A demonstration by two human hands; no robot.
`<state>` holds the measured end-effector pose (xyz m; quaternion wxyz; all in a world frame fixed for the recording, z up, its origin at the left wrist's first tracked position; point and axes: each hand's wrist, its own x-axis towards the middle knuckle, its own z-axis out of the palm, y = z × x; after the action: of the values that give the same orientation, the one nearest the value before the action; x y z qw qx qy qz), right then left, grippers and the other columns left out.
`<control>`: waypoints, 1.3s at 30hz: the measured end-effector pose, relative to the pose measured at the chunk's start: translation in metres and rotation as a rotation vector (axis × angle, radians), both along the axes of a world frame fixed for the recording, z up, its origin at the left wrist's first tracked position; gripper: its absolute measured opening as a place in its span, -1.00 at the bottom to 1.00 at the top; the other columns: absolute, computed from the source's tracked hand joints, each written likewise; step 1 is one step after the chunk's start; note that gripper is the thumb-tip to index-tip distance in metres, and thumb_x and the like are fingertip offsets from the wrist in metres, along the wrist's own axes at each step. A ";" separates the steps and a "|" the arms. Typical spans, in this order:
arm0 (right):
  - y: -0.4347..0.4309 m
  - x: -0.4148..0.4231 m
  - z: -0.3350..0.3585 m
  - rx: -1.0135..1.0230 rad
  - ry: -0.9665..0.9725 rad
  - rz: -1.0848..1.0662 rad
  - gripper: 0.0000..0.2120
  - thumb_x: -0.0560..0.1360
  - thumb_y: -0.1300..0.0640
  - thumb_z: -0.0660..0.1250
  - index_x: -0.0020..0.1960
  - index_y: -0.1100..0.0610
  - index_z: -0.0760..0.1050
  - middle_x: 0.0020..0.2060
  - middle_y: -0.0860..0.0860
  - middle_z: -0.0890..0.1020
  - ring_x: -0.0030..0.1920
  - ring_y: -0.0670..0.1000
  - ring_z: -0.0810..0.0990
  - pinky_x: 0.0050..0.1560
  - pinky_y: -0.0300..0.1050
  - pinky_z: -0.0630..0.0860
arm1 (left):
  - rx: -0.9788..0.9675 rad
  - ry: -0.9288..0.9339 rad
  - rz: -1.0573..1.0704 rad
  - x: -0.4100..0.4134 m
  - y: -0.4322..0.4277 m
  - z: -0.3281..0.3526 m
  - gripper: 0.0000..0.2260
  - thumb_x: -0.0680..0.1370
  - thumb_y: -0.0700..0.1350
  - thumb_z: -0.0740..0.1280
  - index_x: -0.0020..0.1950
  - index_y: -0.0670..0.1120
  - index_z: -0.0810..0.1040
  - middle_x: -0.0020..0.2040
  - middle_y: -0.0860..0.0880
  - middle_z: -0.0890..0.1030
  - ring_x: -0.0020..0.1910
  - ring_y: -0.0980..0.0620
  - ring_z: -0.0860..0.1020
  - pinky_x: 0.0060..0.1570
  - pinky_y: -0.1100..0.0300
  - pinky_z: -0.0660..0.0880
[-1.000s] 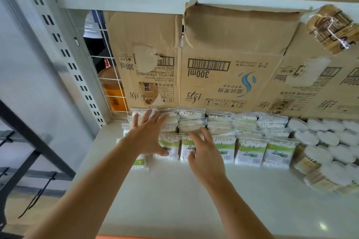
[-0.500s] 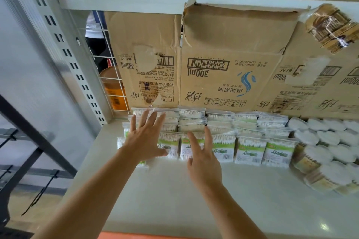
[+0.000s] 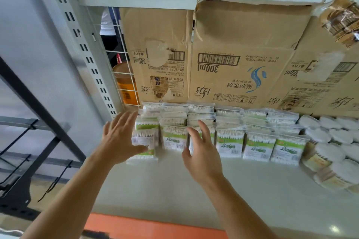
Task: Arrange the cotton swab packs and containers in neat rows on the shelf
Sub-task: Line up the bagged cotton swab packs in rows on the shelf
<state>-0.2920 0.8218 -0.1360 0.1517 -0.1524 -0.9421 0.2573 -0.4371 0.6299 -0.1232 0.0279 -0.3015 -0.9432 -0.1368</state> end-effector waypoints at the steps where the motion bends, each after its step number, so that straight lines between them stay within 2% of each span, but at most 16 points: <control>1: -0.002 -0.005 0.003 -0.001 0.011 0.021 -0.56 0.53 0.16 0.28 0.40 0.11 0.35 0.52 0.00 0.11 -0.01 0.04 0.63 -0.13 -0.11 0.51 | -0.020 -0.015 -0.015 0.000 -0.004 0.000 0.00 0.29 0.21 0.51 0.56 -0.02 0.03 0.55 -0.01 0.12 0.51 -0.06 0.04 0.43 -0.17 0.03; 5: -0.013 -0.026 0.014 -0.017 0.048 0.101 -0.59 0.53 0.18 0.28 0.37 0.19 0.40 0.44 0.04 0.30 0.17 0.05 0.55 0.09 -0.11 0.51 | -0.117 -0.035 -0.114 -0.004 -0.006 -0.004 0.01 0.32 0.19 0.50 0.56 -0.02 -0.03 0.56 -0.01 0.07 0.51 -0.06 0.04 0.42 -0.17 0.08; 8: -0.019 -0.037 0.020 -0.016 0.085 0.118 -0.62 0.52 0.17 0.29 0.33 0.20 0.44 0.36 0.05 0.37 0.20 0.05 0.53 0.16 -0.07 0.51 | -0.189 -0.039 -0.162 -0.009 0.000 -0.004 0.04 0.33 0.19 0.49 0.56 -0.02 -0.13 0.57 -0.01 0.00 0.52 -0.05 -0.01 0.44 -0.18 0.05; 12: -0.020 -0.047 0.022 -0.013 0.110 0.095 -0.68 0.51 0.16 0.30 0.25 0.19 0.48 0.29 0.02 0.42 0.11 0.02 0.55 0.09 -0.11 0.53 | -0.223 -0.036 -0.172 -0.010 0.000 -0.004 -0.02 0.34 0.20 0.47 0.56 0.00 -0.06 0.50 -0.02 0.21 0.48 -0.05 0.10 0.44 -0.12 0.04; 18: -0.025 -0.055 0.023 -0.002 0.094 0.042 -0.68 0.52 0.16 0.30 0.26 0.19 0.48 0.29 0.02 0.41 0.08 0.02 0.57 0.08 -0.13 0.53 | -0.236 0.105 -0.171 -0.017 -0.003 -0.003 -0.15 0.37 0.24 0.43 0.52 0.01 0.10 0.42 -0.03 0.27 0.41 -0.04 0.20 0.43 -0.04 0.10; 20: -0.027 -0.056 0.024 0.003 0.077 0.037 -0.68 0.53 0.15 0.29 0.27 0.18 0.47 0.29 0.00 0.39 0.06 0.01 0.57 0.04 -0.17 0.53 | -0.217 0.148 -0.188 -0.021 0.001 -0.002 -0.20 0.38 0.20 0.44 0.50 0.02 0.14 0.43 -0.05 0.25 0.41 -0.05 0.20 0.42 -0.04 0.14; 22: -0.027 -0.056 0.024 0.004 0.072 0.026 -0.68 0.53 0.16 0.28 0.27 0.18 0.47 0.30 0.00 0.39 0.06 0.00 0.57 0.02 -0.19 0.51 | -0.219 0.141 -0.212 -0.025 0.006 -0.001 -0.20 0.38 0.15 0.46 0.50 0.00 0.15 0.49 -0.08 0.17 0.46 -0.08 0.11 0.43 -0.10 0.11; 25: -0.027 -0.059 0.025 0.002 0.086 0.018 -0.70 0.52 0.18 0.27 0.24 0.19 0.48 0.28 0.00 0.40 0.01 0.02 0.58 0.00 -0.13 0.54 | -0.270 0.031 -0.264 -0.030 0.012 0.002 -0.10 0.34 0.15 0.49 0.52 -0.02 0.06 0.56 -0.08 -0.03 0.53 -0.12 -0.09 0.45 -0.19 -0.01; 27: -0.026 -0.063 0.028 0.013 0.100 0.017 -0.71 0.51 0.20 0.27 0.22 0.19 0.49 0.25 0.01 0.43 -0.02 0.04 0.59 -0.02 -0.06 0.55 | -0.287 -0.034 -0.280 -0.032 0.015 0.002 0.00 0.29 0.19 0.52 0.53 -0.02 -0.01 0.56 -0.05 -0.04 0.53 -0.12 -0.11 0.46 -0.21 -0.05; 30: -0.024 -0.071 0.036 0.048 0.117 0.003 -0.72 0.51 0.21 0.26 0.21 0.18 0.50 0.21 0.02 0.48 0.00 0.07 0.59 -0.01 -0.01 0.55 | -0.223 -0.008 -0.262 -0.032 0.017 -0.002 0.08 0.23 0.23 0.54 0.54 -0.03 -0.02 0.52 -0.01 0.12 0.50 -0.08 0.02 0.45 -0.15 0.00; 34: -0.021 -0.092 0.048 0.119 0.121 -0.007 -0.73 0.52 0.21 0.24 0.19 0.14 0.55 0.12 0.01 0.60 0.10 0.04 0.55 0.00 -0.08 0.54 | -0.200 0.075 -0.216 -0.027 0.013 -0.003 0.07 0.23 0.26 0.52 0.54 -0.04 -0.01 0.46 -0.04 0.19 0.43 -0.06 0.15 0.43 -0.01 0.05; 37: -0.024 -0.118 0.054 0.143 0.087 0.068 -0.78 0.54 0.24 0.23 0.10 0.15 0.60 -0.03 0.01 0.66 -0.02 0.02 0.60 -0.09 -0.13 0.55 | -0.157 0.115 -0.219 -0.022 0.010 -0.006 -0.01 0.25 0.27 0.49 0.51 -0.01 0.09 0.40 -0.04 0.25 0.38 -0.05 0.20 0.41 0.03 0.09; 39: -0.027 -0.135 0.053 0.173 0.007 0.100 -0.81 0.54 0.27 0.22 -0.02 0.16 0.62 -0.12 0.06 0.68 -0.11 0.04 0.63 -0.23 -0.16 0.56 | -0.117 0.118 -0.237 -0.019 0.008 -0.008 -0.07 0.28 0.26 0.47 0.50 0.00 0.13 0.38 -0.04 0.28 0.37 -0.05 0.21 0.40 0.03 0.11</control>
<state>-0.4271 0.7949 -0.0833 0.1544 -0.0907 -0.9667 0.1826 -0.4558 0.6374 -0.1309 0.0491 -0.4196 -0.9040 -0.0658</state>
